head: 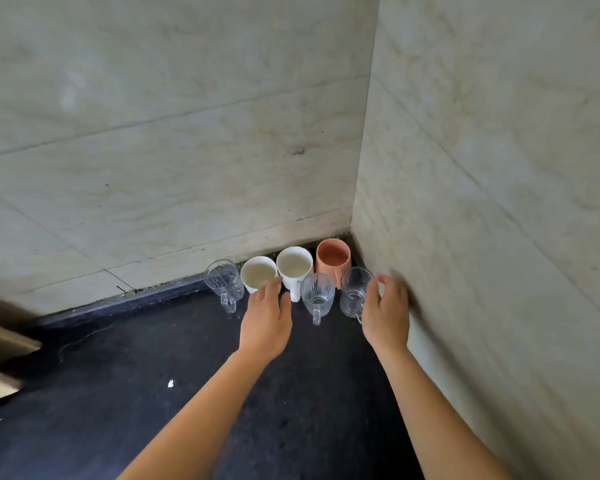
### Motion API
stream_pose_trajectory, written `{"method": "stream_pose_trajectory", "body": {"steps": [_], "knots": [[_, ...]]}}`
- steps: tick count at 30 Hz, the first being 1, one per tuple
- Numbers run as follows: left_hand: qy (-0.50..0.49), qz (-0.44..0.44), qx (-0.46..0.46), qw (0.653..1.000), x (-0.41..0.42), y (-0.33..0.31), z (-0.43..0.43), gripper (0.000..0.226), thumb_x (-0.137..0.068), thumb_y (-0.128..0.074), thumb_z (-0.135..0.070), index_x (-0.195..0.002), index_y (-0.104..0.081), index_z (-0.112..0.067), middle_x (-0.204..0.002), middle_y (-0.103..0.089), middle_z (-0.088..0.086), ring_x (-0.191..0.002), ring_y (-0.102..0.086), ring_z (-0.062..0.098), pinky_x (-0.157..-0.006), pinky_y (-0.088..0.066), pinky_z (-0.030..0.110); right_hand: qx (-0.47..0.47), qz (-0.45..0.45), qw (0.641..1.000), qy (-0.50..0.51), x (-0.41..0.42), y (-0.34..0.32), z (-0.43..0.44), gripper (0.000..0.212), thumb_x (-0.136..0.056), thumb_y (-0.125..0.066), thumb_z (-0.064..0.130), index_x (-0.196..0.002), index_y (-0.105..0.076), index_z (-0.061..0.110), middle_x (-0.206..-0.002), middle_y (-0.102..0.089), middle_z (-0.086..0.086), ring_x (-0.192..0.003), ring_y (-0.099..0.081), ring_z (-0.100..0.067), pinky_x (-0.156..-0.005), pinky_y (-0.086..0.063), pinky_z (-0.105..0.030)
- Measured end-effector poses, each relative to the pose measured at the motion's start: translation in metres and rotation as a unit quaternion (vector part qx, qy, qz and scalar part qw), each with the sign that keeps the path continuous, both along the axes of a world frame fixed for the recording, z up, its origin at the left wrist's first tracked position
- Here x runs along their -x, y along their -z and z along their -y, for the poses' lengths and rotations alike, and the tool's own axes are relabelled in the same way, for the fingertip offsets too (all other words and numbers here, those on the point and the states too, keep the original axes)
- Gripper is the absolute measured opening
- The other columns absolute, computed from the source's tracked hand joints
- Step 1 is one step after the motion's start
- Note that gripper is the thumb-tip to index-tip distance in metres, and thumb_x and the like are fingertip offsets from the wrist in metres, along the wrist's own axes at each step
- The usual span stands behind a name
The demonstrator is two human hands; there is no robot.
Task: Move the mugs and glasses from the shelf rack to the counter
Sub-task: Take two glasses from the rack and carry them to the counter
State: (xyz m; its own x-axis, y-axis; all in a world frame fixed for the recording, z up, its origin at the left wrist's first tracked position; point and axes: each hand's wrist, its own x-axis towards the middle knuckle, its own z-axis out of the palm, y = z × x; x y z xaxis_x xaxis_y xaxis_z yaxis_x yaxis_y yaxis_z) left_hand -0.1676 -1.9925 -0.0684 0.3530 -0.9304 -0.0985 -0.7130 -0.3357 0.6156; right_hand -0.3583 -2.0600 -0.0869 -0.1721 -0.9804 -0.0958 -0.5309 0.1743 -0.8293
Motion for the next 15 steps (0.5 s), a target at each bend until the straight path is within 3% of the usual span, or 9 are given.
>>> {"method": "stream_pose_trajectory", "body": {"steps": [4,8,11,15], "knots": [[-0.051,0.146,0.102,0.983,-0.041,-0.073,-0.040,0.045,-0.103,-0.046,-0.029,-0.143,-0.046,-0.010,-0.148,-0.047,0.014,-0.135,-0.041,0.036,-0.105,-0.040,0.050,0.167,-0.020,0.982,-0.088,-0.035,-0.059,0.001,0.025,-0.102,-0.051,0.024,-0.122,-0.062,0.016,-0.135,-0.057,-0.010,-0.124,-0.049,-0.033,-0.099,-0.041,-0.039],[-0.152,0.293,0.137,0.934,-0.083,-0.120,-0.111,0.048,-0.103,-0.042,-0.036,-0.144,-0.046,-0.013,-0.154,-0.039,0.019,-0.140,-0.036,0.041,-0.106,-0.038,0.055,0.303,-0.087,0.924,-0.215,-0.099,-0.097,-0.018,0.045,-0.103,-0.045,0.040,-0.140,-0.053,0.016,-0.156,-0.040,-0.016,-0.141,-0.039,-0.037,-0.112,-0.036,-0.048],[-0.235,0.350,0.123,0.898,-0.107,-0.140,-0.181,0.054,-0.101,-0.039,-0.041,-0.145,-0.046,-0.010,-0.154,-0.036,0.023,-0.139,-0.035,0.044,-0.106,-0.036,0.057,0.332,-0.085,0.878,-0.333,-0.155,-0.116,-0.058,0.058,-0.103,-0.040,0.052,-0.152,-0.039,0.022,-0.166,-0.024,-0.013,-0.151,-0.026,-0.034,-0.120,-0.024,-0.047],[-0.327,0.388,0.097,0.856,-0.127,-0.162,-0.282,0.057,-0.101,-0.041,-0.043,-0.148,-0.042,-0.012,-0.158,-0.029,0.023,-0.144,-0.028,0.043,-0.110,-0.032,0.059,0.370,-0.054,0.812,-0.447,-0.215,-0.143,-0.138,0.067,-0.100,-0.042,0.056,-0.157,-0.033,0.021,-0.168,-0.018,-0.016,-0.152,-0.022,-0.037,-0.120,-0.025,-0.053]]}}
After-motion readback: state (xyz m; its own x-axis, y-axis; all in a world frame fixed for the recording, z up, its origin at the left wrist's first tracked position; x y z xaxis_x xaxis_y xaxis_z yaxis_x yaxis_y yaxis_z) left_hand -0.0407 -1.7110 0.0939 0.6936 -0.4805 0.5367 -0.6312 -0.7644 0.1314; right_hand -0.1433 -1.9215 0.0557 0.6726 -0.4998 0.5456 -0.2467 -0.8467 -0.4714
